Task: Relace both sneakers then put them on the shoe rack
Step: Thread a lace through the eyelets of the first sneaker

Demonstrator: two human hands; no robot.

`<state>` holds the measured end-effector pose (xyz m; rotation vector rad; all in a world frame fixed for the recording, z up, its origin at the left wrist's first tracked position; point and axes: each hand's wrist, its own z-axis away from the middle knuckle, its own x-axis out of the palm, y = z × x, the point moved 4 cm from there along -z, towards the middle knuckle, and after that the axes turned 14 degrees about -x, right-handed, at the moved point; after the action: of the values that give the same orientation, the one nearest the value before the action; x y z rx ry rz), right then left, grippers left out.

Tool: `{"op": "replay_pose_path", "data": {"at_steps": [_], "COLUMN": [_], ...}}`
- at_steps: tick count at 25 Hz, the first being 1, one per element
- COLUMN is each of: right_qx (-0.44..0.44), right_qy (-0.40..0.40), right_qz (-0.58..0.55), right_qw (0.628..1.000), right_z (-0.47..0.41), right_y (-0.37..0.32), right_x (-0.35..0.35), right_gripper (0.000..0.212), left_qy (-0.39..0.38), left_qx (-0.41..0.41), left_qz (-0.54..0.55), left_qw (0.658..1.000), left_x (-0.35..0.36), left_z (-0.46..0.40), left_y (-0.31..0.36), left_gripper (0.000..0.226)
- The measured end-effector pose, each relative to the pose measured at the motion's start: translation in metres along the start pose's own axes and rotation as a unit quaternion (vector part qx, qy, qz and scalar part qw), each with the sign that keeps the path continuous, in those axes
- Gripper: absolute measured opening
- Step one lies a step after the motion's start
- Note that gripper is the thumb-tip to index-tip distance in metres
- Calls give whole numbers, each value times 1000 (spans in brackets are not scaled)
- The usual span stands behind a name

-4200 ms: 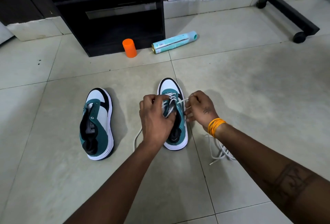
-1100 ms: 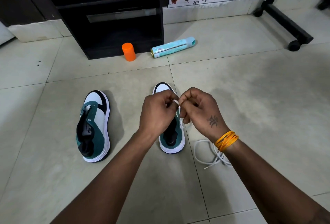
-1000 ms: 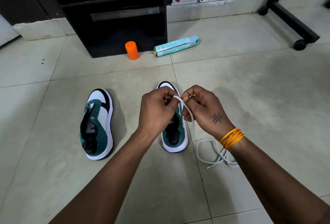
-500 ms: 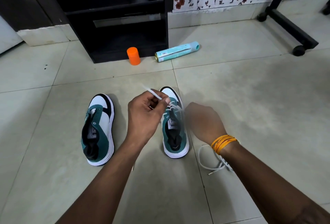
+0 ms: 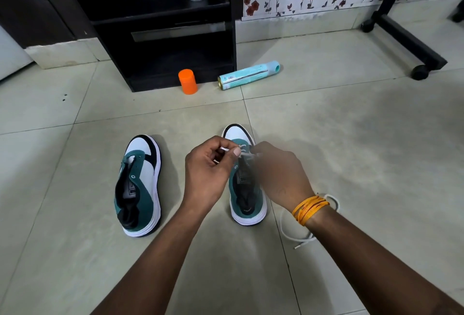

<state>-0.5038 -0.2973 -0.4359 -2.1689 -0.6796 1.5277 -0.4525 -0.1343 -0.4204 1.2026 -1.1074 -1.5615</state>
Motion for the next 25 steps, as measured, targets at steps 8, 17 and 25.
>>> {"op": "replay_pose_path", "data": {"at_steps": [8, 17, 25], "right_qx": [10, -61, 51], "right_qy": [20, 56, 89], "right_qz": [-87, -26, -154], "right_qw": [996, 996, 983], "right_z": [8, 7, 4], "right_y": [-1, -5, 19], "right_x": [3, -5, 10], "right_gripper": [25, 33, 13], "left_qy": [-11, 12, 63], "left_qx": [-13, -10, -26], "left_qz": [-23, -49, -136], "left_qw": [1000, 999, 988], "left_x": [9, 6, 4], "left_z": [0, -2, -4], "left_y": [-13, -14, -33], "left_gripper": [19, 11, 10]}}
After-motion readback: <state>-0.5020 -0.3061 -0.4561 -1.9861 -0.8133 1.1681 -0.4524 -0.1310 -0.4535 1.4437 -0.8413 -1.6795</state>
